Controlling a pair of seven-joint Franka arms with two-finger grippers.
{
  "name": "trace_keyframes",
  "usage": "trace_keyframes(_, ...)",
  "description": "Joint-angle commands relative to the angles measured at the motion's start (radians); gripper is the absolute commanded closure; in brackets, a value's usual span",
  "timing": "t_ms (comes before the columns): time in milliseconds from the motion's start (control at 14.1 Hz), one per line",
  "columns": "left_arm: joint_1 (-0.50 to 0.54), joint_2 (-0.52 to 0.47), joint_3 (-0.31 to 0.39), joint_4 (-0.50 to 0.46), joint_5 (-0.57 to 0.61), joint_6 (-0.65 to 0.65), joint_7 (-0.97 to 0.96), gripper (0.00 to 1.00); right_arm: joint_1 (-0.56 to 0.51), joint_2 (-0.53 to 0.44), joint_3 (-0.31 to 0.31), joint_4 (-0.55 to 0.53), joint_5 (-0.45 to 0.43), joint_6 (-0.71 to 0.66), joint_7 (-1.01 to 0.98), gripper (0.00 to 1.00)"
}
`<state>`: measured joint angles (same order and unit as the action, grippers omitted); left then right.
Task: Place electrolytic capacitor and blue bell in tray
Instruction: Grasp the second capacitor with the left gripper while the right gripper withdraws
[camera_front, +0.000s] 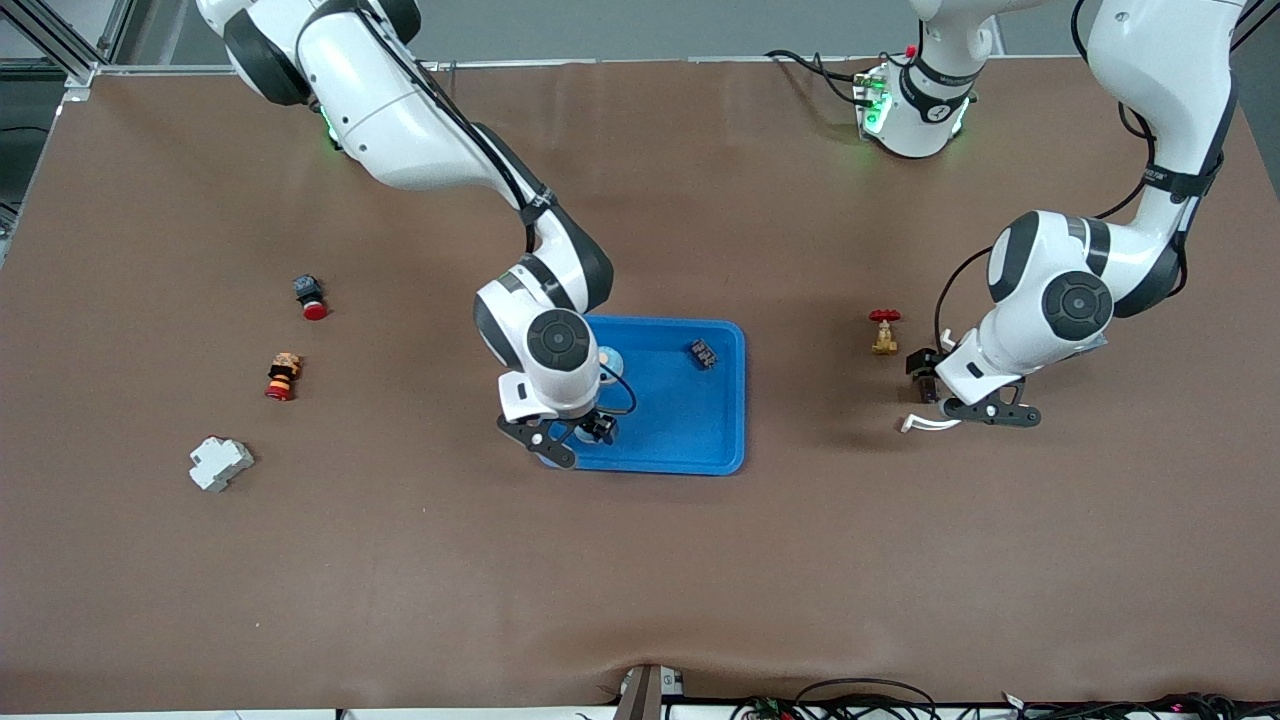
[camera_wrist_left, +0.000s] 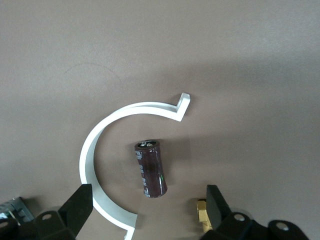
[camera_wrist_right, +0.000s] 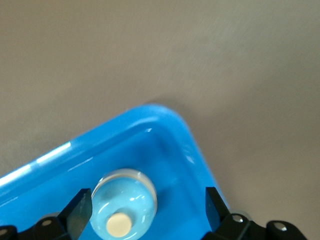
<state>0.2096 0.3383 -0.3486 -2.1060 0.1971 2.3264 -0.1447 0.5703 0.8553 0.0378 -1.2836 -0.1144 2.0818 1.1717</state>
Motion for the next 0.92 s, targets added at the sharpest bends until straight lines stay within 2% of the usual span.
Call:
trace_keyframes(0,0.01,0.013,-0.007,-0.017,-0.015,0.04,-0.023,0.0,-0.097,-0.034,0.042,0.036,0.04,-0.087,-0.142,0.0)
trace_keyframes(142,0.016,0.028,-0.006,-0.019,-0.016,0.059,-0.035,0.0,-0.2,-0.077,0.045,0.038,0.117,-0.132,-0.356,0.0)
trace_keyframes(566,0.031,0.079,-0.007,-0.011,-0.016,0.117,-0.096,0.0,-0.525,-0.171,0.031,0.007,0.099,-0.256,-0.976,0.0)
trace_keyframes(849,0.028,0.113,-0.007,-0.012,-0.016,0.168,-0.133,0.0,-0.699,-0.261,0.036,-0.034,0.107,-0.279,-1.26,0.0)
